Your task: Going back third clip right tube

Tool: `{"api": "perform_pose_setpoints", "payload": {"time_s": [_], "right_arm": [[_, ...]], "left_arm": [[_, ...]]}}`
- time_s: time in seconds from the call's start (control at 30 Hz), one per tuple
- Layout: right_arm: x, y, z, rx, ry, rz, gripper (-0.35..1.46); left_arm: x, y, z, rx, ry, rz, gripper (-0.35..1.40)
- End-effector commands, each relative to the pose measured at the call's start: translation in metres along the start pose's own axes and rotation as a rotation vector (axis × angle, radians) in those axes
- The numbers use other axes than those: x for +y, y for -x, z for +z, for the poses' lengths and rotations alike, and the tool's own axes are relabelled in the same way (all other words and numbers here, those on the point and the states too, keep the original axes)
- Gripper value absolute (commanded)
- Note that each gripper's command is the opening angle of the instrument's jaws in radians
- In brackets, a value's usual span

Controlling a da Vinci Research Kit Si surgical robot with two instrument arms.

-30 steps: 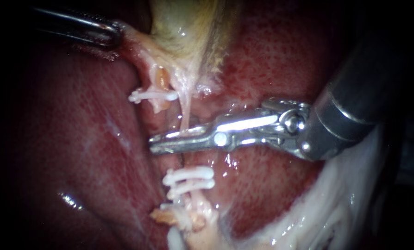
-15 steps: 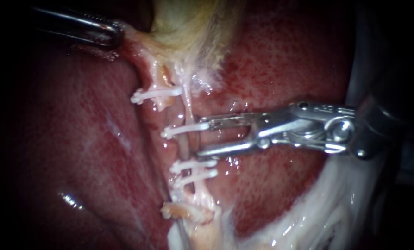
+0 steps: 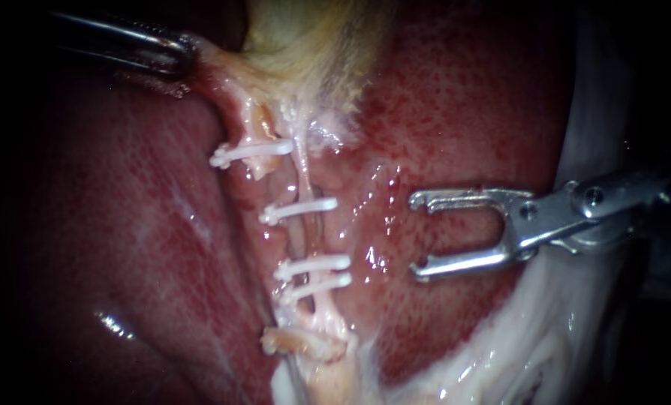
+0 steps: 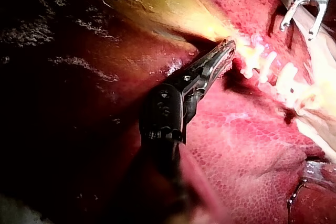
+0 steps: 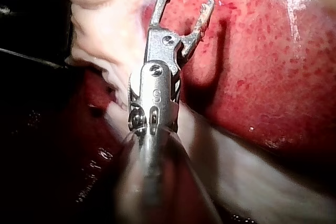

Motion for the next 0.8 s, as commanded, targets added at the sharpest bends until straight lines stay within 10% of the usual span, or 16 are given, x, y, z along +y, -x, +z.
{"api": "perform_pose_setpoints", "payload": {"time_s": [0.03, 0.4, 0.8], "right_arm": [[0.0000, 0.0000, -0.0002, -0.002, -0.001, 0.001, 0.50], [-0.0002, 0.0002, -0.0006, -0.001, -0.010, -0.018, 0.50], [-0.0002, 0.0002, -0.0005, -0.003, -0.016, -0.018, 0.50]], "left_arm": [[0.0000, 0.0003, 0.0004, 0.000, -0.005, 0.002, -0.35], [-0.0014, 0.0039, 0.0059, -0.019, 0.027, 0.018, -0.35], [-0.0017, 0.0038, 0.0056, -0.022, 0.031, 0.018, -0.35]]}}
